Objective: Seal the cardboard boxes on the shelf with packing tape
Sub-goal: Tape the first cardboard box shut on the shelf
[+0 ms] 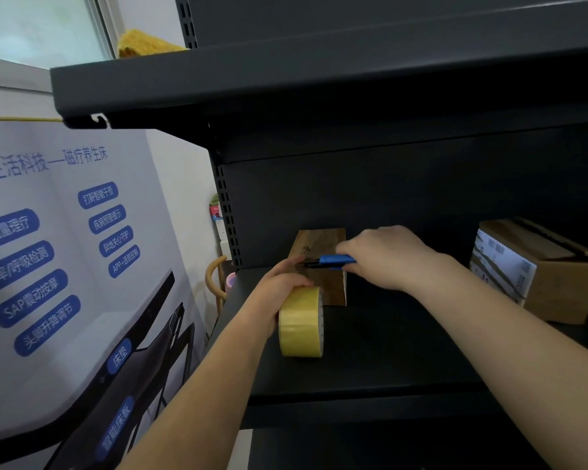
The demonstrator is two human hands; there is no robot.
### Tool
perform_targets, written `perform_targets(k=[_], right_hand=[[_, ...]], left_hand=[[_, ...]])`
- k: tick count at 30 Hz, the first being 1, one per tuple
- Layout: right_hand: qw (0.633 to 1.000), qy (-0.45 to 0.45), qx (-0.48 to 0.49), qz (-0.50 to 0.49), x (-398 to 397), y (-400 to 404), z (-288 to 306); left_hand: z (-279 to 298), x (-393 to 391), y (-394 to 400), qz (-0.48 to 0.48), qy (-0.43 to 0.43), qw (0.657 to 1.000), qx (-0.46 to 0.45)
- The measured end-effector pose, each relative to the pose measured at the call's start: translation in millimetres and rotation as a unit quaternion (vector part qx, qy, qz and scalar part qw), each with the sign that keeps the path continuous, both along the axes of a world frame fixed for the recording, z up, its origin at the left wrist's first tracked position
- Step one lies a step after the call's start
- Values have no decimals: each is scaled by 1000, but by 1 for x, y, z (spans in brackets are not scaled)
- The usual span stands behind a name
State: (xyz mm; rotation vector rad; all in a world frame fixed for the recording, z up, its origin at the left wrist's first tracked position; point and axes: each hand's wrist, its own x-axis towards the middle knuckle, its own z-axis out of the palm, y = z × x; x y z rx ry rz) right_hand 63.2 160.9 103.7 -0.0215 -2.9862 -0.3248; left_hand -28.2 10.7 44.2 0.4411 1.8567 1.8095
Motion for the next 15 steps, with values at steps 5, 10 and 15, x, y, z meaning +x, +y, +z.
perform_targets(k=[5, 10, 15], right_hand=[[999, 1, 51, -17, -2, -8, -2], [994, -22, 101, -36, 1, -16, 0], [991, -76, 79, -80, 14, 3, 13]], left_hand=[[-1, -1, 1, 7, 0, 1000, 7], [-2, -3, 1, 13, 2, 1000, 2], [0, 0, 0, 16, -15, 1000, 0]])
